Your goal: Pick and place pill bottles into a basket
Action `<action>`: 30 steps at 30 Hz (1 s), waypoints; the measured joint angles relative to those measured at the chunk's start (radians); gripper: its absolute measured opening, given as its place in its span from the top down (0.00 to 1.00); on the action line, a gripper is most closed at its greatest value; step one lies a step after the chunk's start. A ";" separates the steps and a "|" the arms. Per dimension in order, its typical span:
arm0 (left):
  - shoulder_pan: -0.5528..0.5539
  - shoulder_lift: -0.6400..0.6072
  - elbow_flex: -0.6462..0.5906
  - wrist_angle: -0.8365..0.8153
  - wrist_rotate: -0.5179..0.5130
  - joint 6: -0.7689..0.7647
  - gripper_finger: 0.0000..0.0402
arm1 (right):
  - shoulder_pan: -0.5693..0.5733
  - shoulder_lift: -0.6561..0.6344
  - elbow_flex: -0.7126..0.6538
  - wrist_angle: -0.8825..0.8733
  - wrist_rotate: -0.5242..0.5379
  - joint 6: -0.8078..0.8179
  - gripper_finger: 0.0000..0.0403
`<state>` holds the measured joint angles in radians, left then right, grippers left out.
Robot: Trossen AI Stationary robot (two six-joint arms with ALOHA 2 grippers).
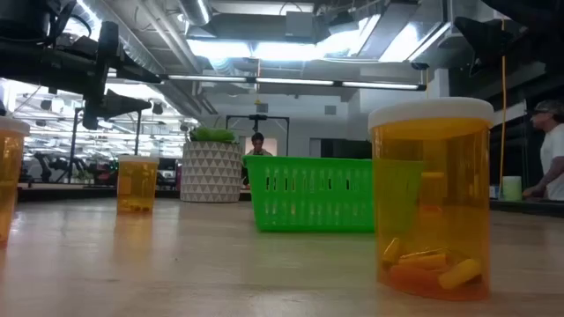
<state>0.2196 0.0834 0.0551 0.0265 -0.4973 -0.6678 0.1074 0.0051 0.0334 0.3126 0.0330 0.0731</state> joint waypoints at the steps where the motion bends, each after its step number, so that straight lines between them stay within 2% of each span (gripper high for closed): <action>1: 0.000 0.000 0.000 0.001 0.000 0.000 0.34 | 0.000 0.000 0.000 0.000 0.000 0.000 0.45; 9: 0.000 0.000 0.000 0.000 0.000 0.000 0.34 | 0.000 0.000 0.000 -0.002 0.003 -0.002 0.45; 17: 0.000 0.000 0.000 0.001 -0.009 -0.045 0.34 | 0.000 0.000 0.000 -0.003 0.080 0.035 0.45; 26: 0.000 0.000 0.000 0.025 -0.055 -0.028 0.34 | 0.000 0.000 0.000 -0.003 0.082 0.057 0.45; 30: 0.000 0.000 0.000 0.038 -0.113 -0.058 0.34 | 0.000 0.000 0.000 -0.002 0.082 0.054 0.45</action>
<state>0.2198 0.0834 0.0551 0.0643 -0.6098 -0.7255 0.1078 0.0052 0.0338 0.3109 0.1150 0.1268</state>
